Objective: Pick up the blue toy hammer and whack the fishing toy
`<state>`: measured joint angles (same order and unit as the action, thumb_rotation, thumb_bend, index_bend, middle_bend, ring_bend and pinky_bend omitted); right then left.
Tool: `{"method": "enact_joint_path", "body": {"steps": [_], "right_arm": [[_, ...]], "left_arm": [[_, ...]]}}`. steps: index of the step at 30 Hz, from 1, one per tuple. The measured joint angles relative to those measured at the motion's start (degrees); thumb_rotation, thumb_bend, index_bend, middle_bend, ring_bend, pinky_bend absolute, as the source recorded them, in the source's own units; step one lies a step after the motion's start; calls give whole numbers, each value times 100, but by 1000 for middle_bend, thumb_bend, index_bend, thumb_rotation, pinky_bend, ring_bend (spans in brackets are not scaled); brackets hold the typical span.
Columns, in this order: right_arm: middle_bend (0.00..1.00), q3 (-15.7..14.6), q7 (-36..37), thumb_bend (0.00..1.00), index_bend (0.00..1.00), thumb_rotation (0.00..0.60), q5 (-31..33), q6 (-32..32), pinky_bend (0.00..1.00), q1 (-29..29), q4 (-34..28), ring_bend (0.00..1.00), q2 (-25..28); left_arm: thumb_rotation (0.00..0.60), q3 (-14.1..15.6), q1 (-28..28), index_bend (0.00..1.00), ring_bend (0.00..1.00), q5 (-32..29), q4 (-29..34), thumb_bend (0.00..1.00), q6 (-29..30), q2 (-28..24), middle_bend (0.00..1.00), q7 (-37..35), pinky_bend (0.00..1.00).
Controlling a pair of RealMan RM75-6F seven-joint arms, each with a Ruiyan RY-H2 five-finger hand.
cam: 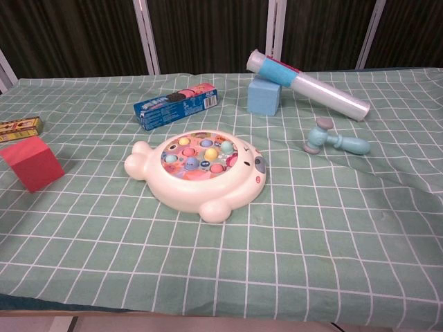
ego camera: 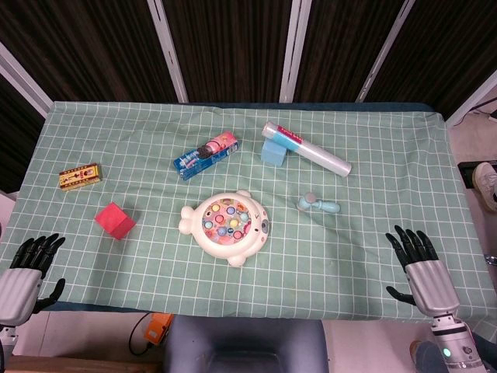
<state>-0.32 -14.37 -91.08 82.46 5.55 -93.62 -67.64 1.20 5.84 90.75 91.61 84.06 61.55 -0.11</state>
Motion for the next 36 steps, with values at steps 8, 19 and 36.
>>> {"method": "enact_joint_path", "body": {"steps": [8,19,36], "right_arm": [[0,101,207,219,0,600,66,-148,0,135,109,0,-84],[106,994,1235,292,310,600,738,-902,37,1056,665,9,-522],[418,1887,-49,401,613,600,2671,-2463,330,2672,2079,344,-1812]], "left_arm": [[600,0,-12,0,18,-5,17,414,13,-13,56,-32,79],[600,42,-67,0,18,124,0,414,149,-102,56,-245,79],[600,38,-61,0,18,98,4,414,100,-75,56,-157,79]]}}
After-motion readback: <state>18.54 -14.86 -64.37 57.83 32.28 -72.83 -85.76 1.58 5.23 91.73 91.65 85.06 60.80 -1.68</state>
